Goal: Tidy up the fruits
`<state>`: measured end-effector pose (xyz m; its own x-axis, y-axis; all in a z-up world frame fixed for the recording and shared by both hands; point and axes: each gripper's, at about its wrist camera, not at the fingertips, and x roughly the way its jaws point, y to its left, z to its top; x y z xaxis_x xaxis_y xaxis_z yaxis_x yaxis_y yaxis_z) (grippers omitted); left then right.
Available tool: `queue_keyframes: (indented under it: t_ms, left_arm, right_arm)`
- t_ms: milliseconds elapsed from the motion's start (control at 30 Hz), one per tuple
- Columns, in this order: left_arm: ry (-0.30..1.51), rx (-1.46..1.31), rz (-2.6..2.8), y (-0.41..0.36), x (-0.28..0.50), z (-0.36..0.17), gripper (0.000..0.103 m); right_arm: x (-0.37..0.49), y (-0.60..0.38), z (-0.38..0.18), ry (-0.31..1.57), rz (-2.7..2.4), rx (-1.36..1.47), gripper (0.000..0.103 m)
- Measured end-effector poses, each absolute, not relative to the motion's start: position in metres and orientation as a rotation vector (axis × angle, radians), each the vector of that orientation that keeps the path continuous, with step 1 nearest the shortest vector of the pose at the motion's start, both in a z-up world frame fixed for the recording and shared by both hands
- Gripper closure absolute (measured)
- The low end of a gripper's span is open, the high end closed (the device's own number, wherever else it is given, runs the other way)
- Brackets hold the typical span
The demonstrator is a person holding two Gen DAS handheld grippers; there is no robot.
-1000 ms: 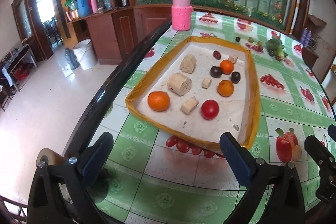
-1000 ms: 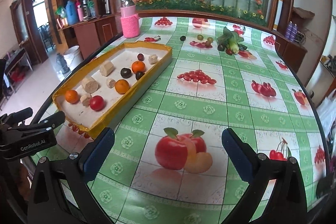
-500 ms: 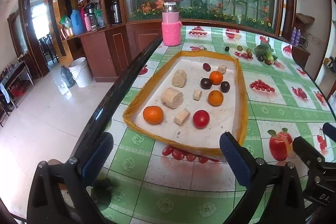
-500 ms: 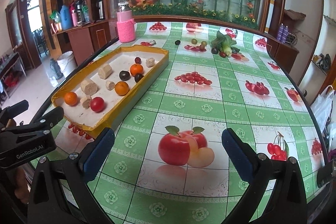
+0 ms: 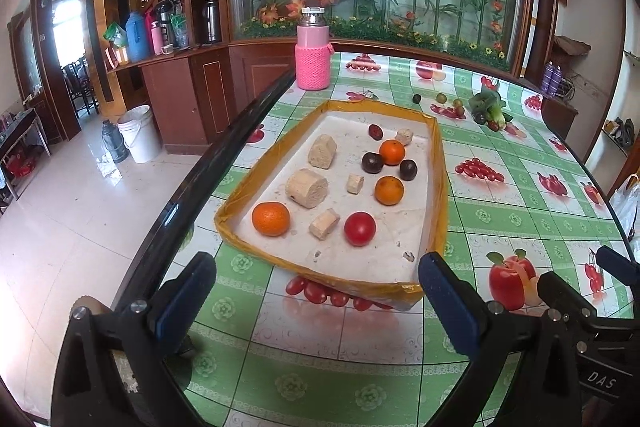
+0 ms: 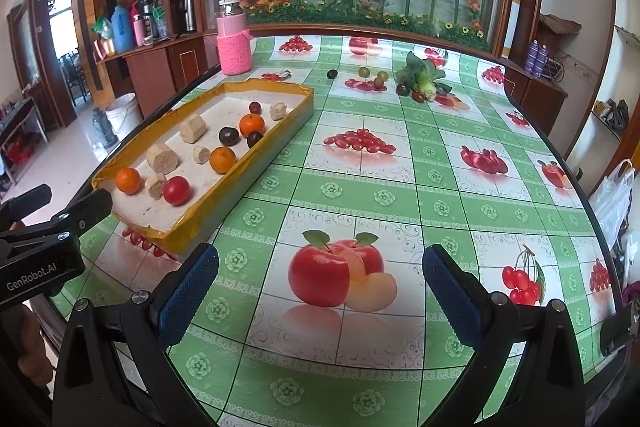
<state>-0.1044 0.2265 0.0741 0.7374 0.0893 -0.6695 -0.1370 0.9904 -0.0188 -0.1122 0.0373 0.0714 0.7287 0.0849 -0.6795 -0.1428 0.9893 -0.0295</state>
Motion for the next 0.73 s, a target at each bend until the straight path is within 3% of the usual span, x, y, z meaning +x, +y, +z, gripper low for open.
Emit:
queue_keyframes:
  t_ms: [733]
  left_arm:
    - [0.74, -0.08, 0.11, 0.2226, -0.1046, 0.0753, 0.001]
  right_arm:
    - [-0.1133, 0.0304, 0.0705, 0.758, 0.118, -0.067, 0.0]
